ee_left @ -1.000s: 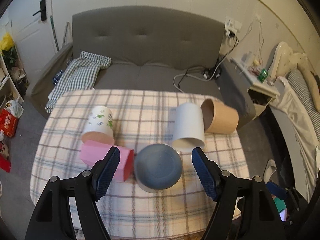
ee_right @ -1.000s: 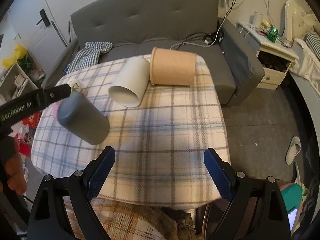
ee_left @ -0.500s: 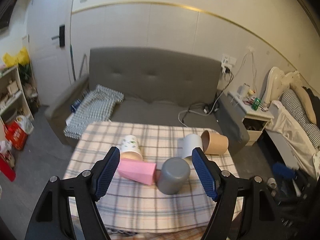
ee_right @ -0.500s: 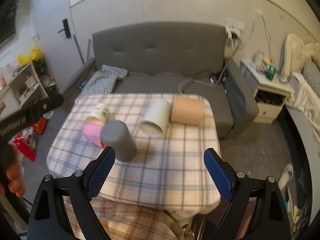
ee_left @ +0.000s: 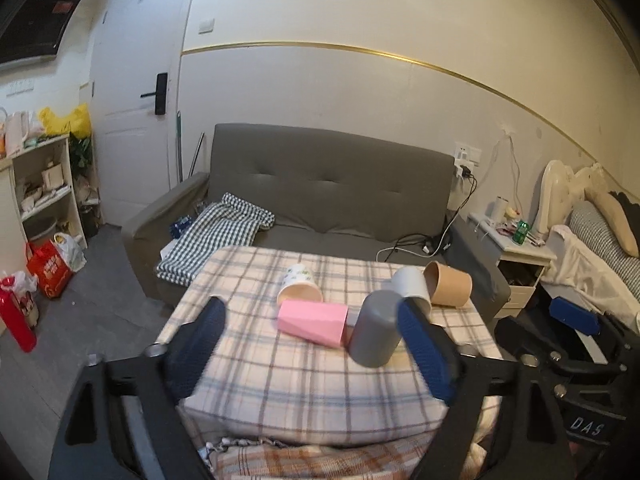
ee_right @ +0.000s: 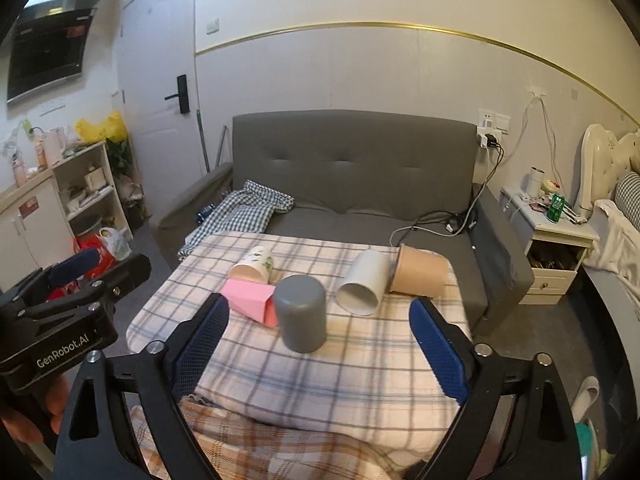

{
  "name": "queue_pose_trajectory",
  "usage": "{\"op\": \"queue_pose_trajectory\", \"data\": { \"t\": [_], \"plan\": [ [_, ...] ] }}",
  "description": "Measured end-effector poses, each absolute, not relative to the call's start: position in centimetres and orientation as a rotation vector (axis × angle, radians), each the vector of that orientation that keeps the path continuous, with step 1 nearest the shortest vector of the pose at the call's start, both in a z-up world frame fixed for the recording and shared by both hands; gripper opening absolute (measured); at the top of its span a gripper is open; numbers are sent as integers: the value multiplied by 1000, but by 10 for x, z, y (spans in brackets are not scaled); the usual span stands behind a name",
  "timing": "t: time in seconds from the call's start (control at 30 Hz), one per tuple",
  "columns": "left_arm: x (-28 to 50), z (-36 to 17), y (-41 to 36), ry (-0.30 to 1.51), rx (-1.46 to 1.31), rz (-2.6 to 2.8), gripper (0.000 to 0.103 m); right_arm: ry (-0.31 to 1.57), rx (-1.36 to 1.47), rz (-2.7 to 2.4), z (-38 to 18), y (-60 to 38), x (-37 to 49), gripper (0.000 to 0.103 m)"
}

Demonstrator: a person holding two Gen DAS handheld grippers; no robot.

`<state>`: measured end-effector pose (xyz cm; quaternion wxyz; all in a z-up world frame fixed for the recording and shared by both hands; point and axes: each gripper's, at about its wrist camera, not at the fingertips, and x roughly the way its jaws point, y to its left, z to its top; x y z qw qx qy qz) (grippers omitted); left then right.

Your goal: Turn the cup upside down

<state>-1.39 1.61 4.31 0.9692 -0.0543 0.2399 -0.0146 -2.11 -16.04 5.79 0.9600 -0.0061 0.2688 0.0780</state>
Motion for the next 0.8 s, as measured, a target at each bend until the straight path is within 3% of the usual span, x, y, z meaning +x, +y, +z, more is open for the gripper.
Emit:
{"op": "queue_pose_trajectory", "data": {
  "t": [0.17, 0.8],
  "plan": [
    [-20, 35, 20, 479, -84, -9, 96, 549, -10, 133, 32, -151, -28, 103],
    [-18, 19, 27, 521, -67, 22, 99, 612, 6, 114, 14, -160, -22, 103]
  ]
}}
